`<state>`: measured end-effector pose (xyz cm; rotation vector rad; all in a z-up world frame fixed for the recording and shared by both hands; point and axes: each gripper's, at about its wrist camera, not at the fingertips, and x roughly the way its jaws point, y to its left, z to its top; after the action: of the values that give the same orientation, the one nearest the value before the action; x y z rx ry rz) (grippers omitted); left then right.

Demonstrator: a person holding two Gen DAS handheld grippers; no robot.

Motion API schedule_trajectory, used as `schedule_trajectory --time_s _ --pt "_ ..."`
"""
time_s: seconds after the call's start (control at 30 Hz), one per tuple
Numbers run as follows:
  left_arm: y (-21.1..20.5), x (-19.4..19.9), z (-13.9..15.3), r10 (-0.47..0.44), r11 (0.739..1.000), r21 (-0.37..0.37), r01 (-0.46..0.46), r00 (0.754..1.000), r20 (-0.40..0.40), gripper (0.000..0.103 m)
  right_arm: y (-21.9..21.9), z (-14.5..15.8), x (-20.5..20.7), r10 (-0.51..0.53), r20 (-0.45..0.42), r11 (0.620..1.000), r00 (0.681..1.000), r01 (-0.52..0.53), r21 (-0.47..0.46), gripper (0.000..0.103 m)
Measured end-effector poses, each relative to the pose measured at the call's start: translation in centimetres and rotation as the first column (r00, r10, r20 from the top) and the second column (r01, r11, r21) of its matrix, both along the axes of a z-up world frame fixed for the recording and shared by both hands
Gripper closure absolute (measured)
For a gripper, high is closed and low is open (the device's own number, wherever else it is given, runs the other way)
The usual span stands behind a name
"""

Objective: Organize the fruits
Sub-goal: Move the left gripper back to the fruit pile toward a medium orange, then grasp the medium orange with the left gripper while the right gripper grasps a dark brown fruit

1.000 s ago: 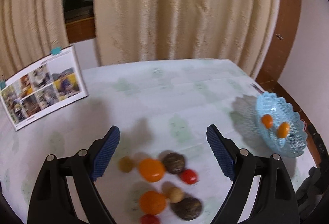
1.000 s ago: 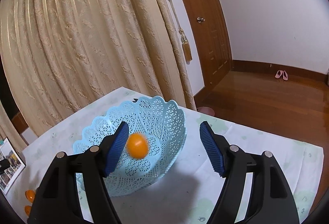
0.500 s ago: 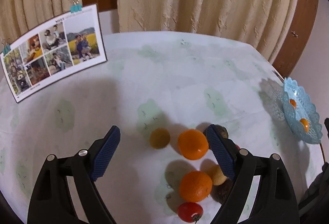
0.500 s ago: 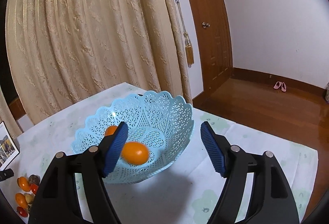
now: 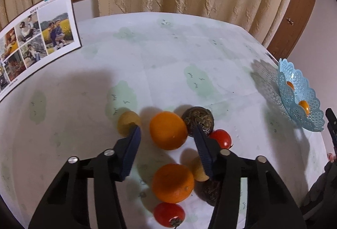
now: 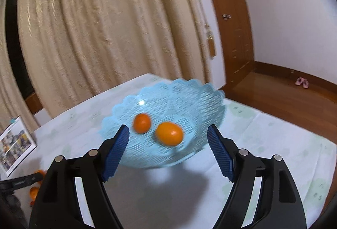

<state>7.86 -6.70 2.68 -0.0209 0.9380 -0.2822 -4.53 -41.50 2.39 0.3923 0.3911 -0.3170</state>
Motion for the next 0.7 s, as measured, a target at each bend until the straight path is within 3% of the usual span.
schedule_trajectory --time_s 0.07,0.27,0.53,0.7 --pt "0.1 0.4 -0.3 -0.001 1.0 -0.007 0.001 1.0 -0.009 0.063 1.1 0.0 0.2 0.064 -0.006 0.998 0.998 -0.064 0.006 0.025" --pt "0.6 0.7 -0.4 -0.005 0.999 -0.049 0.004 1.0 -0.018 0.063 5.4 0.2 0.8 0.262 -0.041 0.965 0.964 -0.262 0.009 0.025" --pt "1.7 -0.3 2.5 0.007 0.997 -0.081 -0.004 0.999 0.041 0.063 11.8 -0.6 1.9 0.528 -0.106 0.849 0.842 -0.526 0.053 0.025" --pt "2.8 -0.8 4.8 0.045 0.996 -0.086 -0.037 0.995 0.092 0.063 15.2 -1.3 2.9 0.622 -0.169 0.782 0.764 -0.618 0.082 0.025"
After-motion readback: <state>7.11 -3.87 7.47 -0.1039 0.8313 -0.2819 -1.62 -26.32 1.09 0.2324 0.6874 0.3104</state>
